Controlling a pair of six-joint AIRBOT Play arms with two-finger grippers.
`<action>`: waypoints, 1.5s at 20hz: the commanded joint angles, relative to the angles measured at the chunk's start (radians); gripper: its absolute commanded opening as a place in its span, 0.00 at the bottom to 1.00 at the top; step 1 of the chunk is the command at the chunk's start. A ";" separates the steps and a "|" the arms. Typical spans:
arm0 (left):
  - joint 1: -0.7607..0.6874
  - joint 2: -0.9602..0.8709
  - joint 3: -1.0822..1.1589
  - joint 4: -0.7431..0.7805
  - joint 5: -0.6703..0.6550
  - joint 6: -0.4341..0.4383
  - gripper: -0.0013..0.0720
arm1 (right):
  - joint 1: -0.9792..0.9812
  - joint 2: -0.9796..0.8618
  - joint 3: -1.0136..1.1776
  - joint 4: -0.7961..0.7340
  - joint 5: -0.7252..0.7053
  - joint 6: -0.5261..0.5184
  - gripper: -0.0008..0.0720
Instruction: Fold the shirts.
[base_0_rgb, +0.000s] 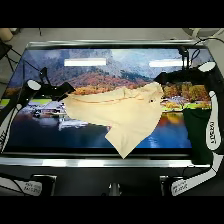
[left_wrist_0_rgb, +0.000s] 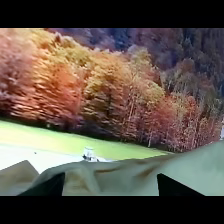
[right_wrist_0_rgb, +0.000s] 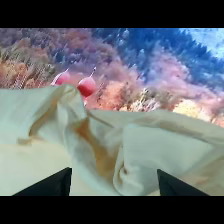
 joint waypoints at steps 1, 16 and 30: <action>0.097 -0.019 0.080 0.125 -0.334 0.010 0.82 | -0.060 0.063 -0.002 -0.122 0.259 -0.001 0.79; -0.027 -0.019 -0.135 0.096 -0.200 0.026 0.30 | -0.039 0.260 -0.718 -0.183 0.185 -0.033 0.90; -0.029 0.146 -0.110 0.097 -0.204 0.068 0.05 | 0.066 0.261 -0.820 0.031 -0.041 -0.033 0.04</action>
